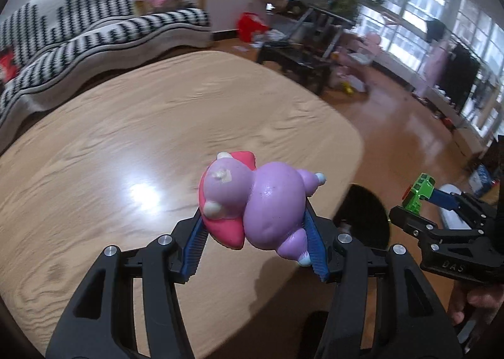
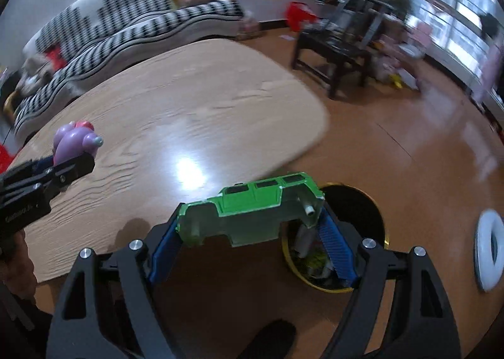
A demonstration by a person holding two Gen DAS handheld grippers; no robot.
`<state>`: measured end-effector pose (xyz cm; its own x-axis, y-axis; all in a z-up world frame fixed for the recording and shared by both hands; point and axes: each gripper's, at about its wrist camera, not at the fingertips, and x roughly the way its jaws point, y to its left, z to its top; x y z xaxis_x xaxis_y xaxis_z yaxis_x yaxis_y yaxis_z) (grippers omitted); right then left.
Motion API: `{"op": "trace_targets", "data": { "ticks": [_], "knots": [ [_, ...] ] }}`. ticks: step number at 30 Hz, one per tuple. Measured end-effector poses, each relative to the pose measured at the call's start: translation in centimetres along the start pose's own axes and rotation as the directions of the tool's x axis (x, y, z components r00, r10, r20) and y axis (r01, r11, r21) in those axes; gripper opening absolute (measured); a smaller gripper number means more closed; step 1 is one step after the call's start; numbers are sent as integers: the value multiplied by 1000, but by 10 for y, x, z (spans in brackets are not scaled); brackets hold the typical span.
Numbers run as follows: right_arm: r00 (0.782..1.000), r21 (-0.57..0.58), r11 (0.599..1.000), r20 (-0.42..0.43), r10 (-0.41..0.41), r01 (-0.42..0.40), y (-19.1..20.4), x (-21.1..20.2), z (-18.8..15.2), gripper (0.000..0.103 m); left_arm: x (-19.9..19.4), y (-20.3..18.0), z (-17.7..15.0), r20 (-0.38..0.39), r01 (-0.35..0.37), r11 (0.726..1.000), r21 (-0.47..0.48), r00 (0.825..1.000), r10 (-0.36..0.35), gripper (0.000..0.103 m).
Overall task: Collect trash
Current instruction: 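Carry both held items to the black bin and open both tools over it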
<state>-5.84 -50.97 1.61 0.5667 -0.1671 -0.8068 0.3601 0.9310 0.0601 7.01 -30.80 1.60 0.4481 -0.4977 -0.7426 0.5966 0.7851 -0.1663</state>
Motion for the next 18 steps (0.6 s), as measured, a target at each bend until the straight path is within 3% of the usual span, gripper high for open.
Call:
{"op": "trace_targets", "data": {
  "ticks": [8, 13, 18],
  "knots": [
    [999, 184, 982, 1, -36, 35, -86, -4, -14, 78, 33, -70, 4, -41, 158, 986, 47, 987, -156, 54],
    [996, 246, 965, -19, -87, 89, -115, 3, -15, 78, 57, -102, 4, -71, 197, 978, 69, 979, -192, 54],
    [997, 310, 947, -26, -77, 82, -136, 7, -13, 78, 76, -123, 3, -93, 228, 971, 76, 971, -221, 55]
  ]
}}
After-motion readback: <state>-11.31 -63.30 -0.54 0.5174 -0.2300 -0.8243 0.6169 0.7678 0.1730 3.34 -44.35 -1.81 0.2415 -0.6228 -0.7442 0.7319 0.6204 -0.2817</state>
